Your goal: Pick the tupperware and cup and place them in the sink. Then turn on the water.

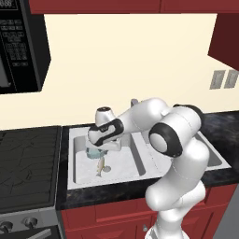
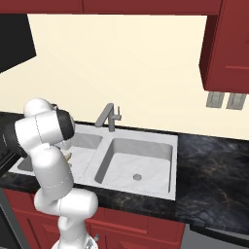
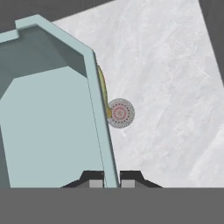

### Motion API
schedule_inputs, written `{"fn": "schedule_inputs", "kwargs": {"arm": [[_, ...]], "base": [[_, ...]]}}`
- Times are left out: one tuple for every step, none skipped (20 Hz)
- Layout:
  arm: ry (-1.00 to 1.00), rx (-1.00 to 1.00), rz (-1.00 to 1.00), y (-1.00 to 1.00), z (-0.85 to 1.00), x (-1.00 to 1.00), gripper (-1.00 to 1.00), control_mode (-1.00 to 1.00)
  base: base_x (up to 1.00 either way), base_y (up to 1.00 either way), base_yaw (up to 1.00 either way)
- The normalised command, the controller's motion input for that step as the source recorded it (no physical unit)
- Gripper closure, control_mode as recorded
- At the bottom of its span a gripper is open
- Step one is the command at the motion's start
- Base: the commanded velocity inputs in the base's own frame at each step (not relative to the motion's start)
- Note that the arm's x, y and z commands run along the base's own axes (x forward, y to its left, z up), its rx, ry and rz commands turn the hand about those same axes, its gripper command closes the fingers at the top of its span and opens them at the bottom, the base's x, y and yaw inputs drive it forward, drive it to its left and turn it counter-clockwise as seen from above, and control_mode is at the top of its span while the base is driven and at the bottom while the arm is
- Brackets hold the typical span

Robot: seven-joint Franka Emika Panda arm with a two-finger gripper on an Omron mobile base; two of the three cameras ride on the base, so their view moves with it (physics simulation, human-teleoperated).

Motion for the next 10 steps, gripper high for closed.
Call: {"fn": "schedule_inputs", "kwargs": {"arm": [[-0.02,0.0,-0.05,0.0,-0.17,0.07,1.0,-1.0],[-0.01,0.0,-0.04,0.02,-0.19,0.08,1.0,-1.0],[-0.02,0.0,-0.04,0.1,-0.19,0.09,1.0,-1.0],[-0.03,0.0,-0.04,0.11,-0.16,0.13,1.0,-1.0],[-0.06,0.0,-0.04,0.17,-0.19,0.11,1.0,-1.0],[-0.11,-0.02,-0.03,0.17,-0.15,0.11,1.0,-1.0],[-0.11,-0.01,-0.02,0.16,-0.17,0.08,1.0,-1.0],[-0.1,0.0,-0.02,0.16,-0.17,0.06,1.0,-1.0],[-0.09,0.0,-0.02,0.16,-0.18,0.04,1.0,-1.0],[-0.09,0.0,-0.01,0.11,-0.18,0.01,1.0,-1.0]], "base": [[0.0,0.0,0.0],[0.0,0.0,0.0],[0.0,0.0,0.0],[0.0,0.0,0.0],[0.0,0.0,0.0],[0.0,0.0,0.0],[0.0,0.0,0.0],[0.0,0.0,0.0],[0.0,0.0,0.0],[0.0,0.0,0.0]]}}
